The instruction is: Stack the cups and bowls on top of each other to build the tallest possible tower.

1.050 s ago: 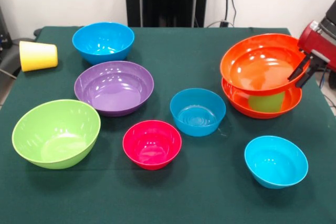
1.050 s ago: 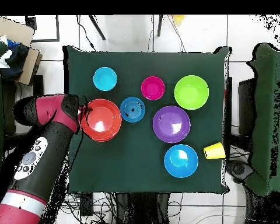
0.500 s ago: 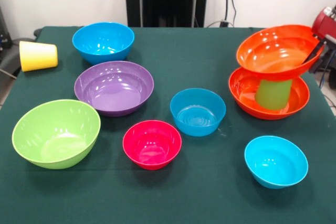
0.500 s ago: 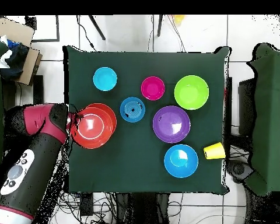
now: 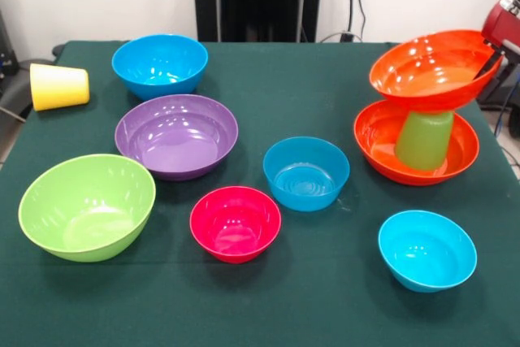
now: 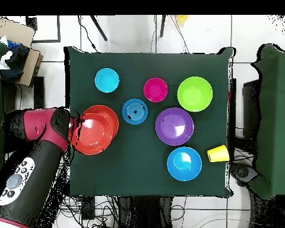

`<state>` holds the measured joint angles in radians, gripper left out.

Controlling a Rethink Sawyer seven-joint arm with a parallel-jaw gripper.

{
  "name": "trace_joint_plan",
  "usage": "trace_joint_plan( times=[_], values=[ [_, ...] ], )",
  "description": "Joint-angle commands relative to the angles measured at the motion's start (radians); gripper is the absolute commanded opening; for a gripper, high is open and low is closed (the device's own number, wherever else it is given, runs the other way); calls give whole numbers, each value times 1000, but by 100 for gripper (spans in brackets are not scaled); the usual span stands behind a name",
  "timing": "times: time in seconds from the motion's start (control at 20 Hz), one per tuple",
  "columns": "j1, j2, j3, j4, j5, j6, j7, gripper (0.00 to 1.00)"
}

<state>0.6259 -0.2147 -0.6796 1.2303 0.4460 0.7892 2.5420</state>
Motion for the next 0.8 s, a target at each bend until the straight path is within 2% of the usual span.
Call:
trace_joint_plan(
  times=[0.05, 0.8],
  values=[
    [-22, 0, 95, 57, 5, -17, 183, 0],
    [-27, 54, 86, 9, 9, -33, 207, 0]
  ],
)
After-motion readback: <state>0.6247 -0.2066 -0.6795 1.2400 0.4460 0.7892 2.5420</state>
